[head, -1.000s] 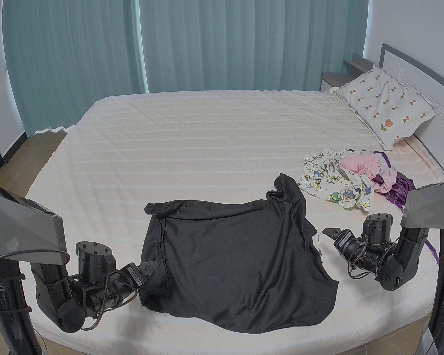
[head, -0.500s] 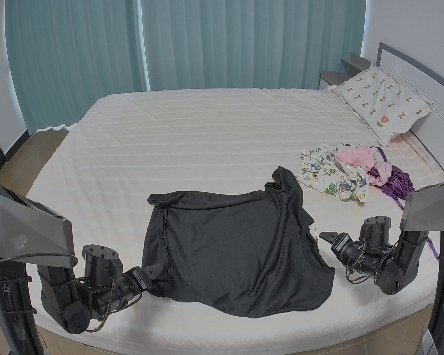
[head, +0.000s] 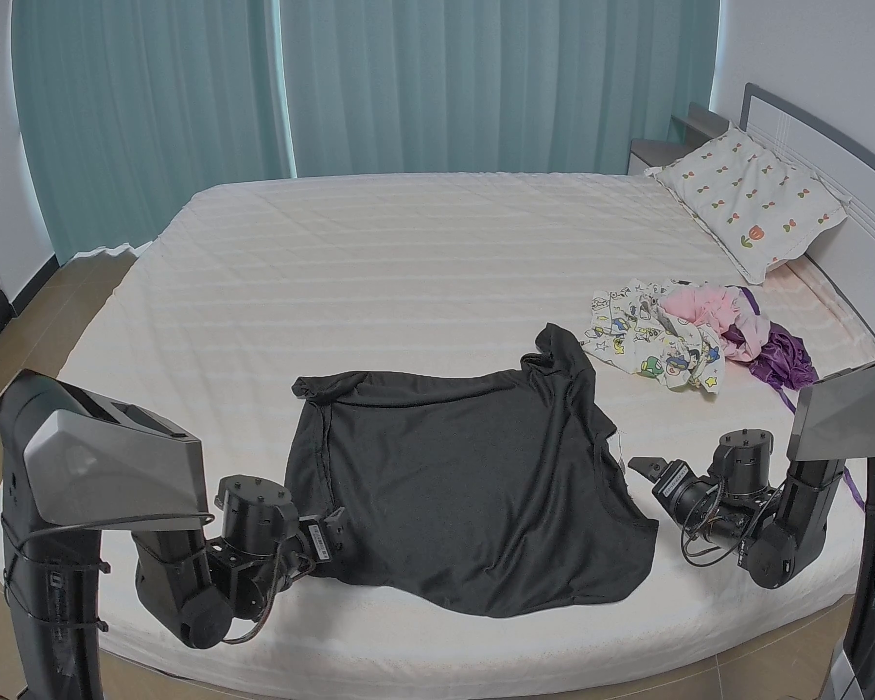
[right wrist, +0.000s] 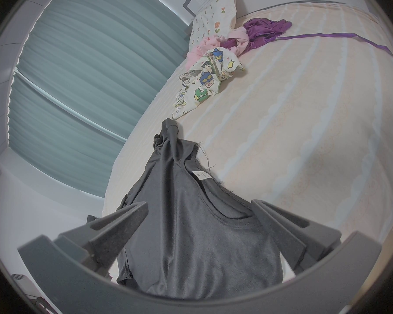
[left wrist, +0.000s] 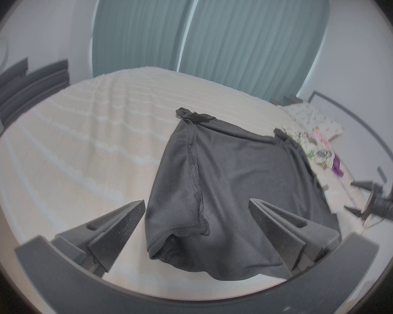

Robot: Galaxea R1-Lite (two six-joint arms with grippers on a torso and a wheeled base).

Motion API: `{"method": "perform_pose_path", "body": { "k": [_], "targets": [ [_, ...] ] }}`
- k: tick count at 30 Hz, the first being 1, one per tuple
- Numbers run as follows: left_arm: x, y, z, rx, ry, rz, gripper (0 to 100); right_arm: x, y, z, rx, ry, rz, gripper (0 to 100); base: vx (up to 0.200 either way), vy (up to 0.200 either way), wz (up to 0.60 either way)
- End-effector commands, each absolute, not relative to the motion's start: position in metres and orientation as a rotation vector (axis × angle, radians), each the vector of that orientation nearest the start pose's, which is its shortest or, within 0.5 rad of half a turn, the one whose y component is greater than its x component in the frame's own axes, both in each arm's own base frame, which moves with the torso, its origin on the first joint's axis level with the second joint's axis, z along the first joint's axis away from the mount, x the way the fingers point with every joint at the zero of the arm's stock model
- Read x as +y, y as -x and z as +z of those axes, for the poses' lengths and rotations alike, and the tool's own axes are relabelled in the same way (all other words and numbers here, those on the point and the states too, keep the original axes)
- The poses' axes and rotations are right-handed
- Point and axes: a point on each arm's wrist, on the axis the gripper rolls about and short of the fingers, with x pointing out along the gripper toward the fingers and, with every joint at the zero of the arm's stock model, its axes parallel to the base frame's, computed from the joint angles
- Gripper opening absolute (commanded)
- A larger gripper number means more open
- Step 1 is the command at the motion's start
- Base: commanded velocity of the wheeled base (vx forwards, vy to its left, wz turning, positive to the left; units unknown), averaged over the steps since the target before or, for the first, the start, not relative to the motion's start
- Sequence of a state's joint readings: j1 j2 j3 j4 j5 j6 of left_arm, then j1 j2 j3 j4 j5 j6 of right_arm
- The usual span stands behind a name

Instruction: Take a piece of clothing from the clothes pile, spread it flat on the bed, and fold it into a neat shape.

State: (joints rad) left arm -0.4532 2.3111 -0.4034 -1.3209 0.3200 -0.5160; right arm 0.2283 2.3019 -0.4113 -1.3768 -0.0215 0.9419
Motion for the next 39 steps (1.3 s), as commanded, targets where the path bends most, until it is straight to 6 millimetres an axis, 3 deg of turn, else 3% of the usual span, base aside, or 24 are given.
{"method": "perform_pose_path", "body": {
  "k": [1,8,9,17,24,26,31,35,39],
  "targets": [
    [-0.139,-0.280,-0.051,0.595,0.145,0.010,100,0.070,-0.297,-0.018,0.571,-0.851,-0.051,100,0.000,0.000,0.00],
    [-0.141,-0.286,-0.054,0.597,0.032,0.005,100,0.070,-0.296,-0.018,0.573,-0.850,-0.052,100,0.000,0.000,0.00],
    [-0.141,-0.286,-0.055,0.610,0.014,0.005,0,0.070,-0.296,-0.018,0.573,-0.850,-0.052,100,0.000,0.000,0.00],
    [-0.133,-0.282,-0.058,0.639,-0.026,0.069,0,0.069,-0.297,-0.019,0.576,-0.849,-0.055,100,0.000,0.000,0.00],
    [-0.104,-0.272,-0.031,0.614,0.017,0.169,0,0.069,-0.296,-0.019,0.576,-0.849,-0.053,100,0.000,0.000,0.00],
    [-0.093,-0.264,-0.023,0.617,0.060,0.200,0,0.069,-0.296,-0.020,0.578,-0.849,-0.054,100,0.000,0.000,0.00],
    [-0.080,-0.253,-0.028,0.676,0.155,0.220,0,0.069,-0.296,-0.020,0.578,-0.850,-0.055,100,0.000,0.000,0.00],
    [-0.073,-0.244,-0.030,0.730,0.339,0.221,0,0.069,-0.295,-0.019,0.580,-0.848,-0.056,100,0.000,0.000,0.00],
    [-0.065,-0.240,-0.035,0.767,0.384,0.243,0,0.071,-0.293,-0.019,0.588,-0.845,-0.051,100,0.000,0.000,0.00]
  ]
}}
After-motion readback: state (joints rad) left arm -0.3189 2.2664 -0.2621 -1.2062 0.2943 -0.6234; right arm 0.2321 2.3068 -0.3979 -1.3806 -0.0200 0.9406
